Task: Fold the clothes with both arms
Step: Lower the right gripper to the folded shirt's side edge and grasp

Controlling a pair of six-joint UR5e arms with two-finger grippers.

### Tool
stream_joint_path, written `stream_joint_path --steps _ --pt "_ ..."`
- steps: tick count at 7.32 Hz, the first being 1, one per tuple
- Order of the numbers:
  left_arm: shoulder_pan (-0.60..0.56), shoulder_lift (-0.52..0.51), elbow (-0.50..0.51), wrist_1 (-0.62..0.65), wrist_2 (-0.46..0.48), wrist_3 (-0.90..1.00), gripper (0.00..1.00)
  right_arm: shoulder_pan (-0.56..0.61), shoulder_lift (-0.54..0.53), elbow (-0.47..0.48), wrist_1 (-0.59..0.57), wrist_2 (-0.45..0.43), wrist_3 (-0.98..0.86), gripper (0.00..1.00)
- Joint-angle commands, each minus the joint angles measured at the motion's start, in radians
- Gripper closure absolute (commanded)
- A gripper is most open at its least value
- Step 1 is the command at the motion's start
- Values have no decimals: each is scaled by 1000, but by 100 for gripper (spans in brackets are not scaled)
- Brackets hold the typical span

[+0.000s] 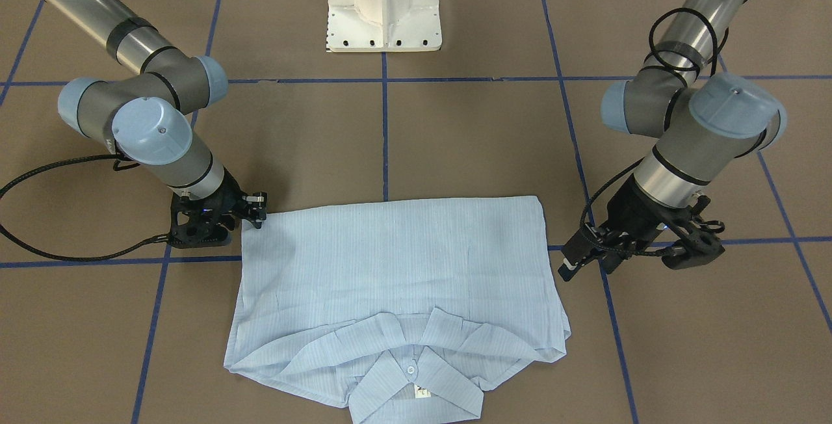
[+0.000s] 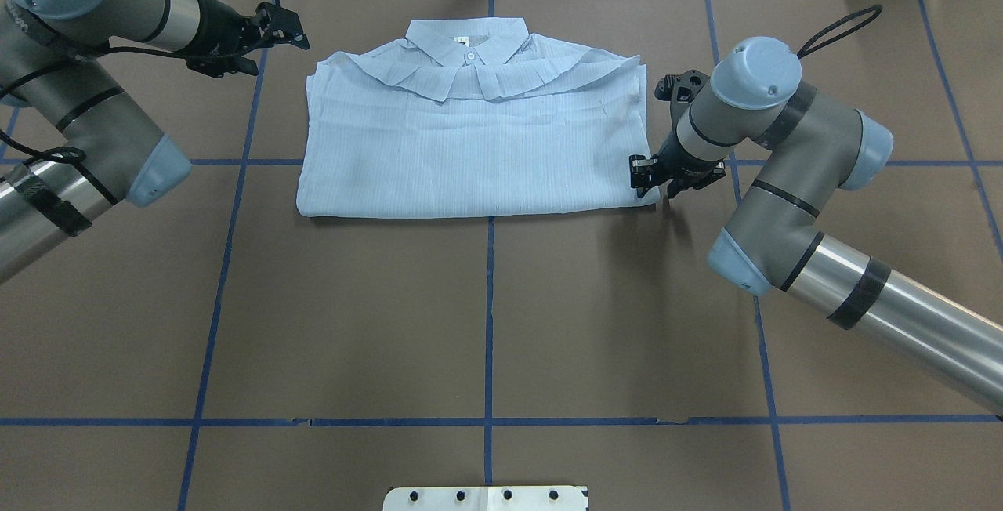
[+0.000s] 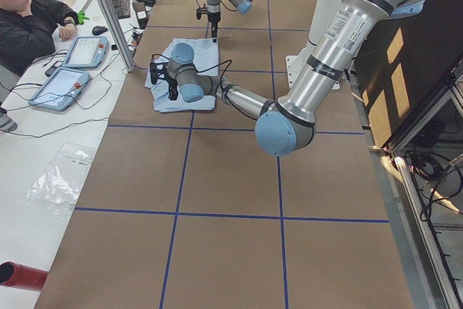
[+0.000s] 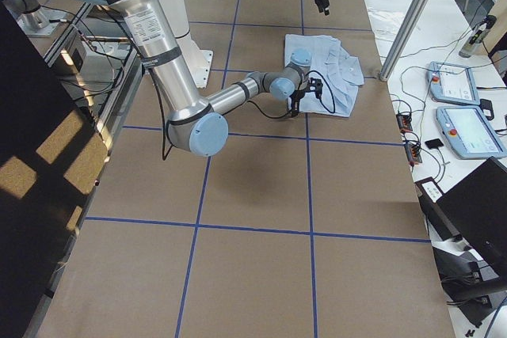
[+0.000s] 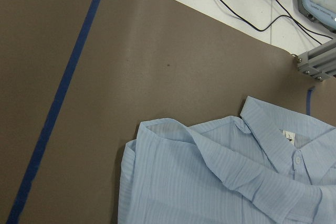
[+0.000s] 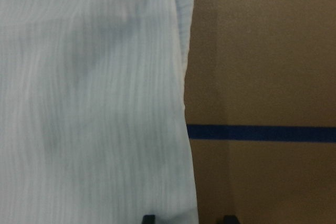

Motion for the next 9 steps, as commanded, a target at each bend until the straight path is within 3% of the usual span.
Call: stream_joint_path --steps 1,2,4,7,9 --pt "0 2 0 0 2 0 1 -2 2 -1 0 2 0 60" --pt "0 2 0 0 4 0 1 -4 2 -1 0 2 0 70" --pt "0 2 0 0 5 0 1 -4 3 4 -1 5 1 100" --pt "-3 2 -5 0 4 0 1 7 -32 71 -1 6 12 100" --pt "-4 29 -47 1 2 -3 1 5 -152 207 0 14 0 100"
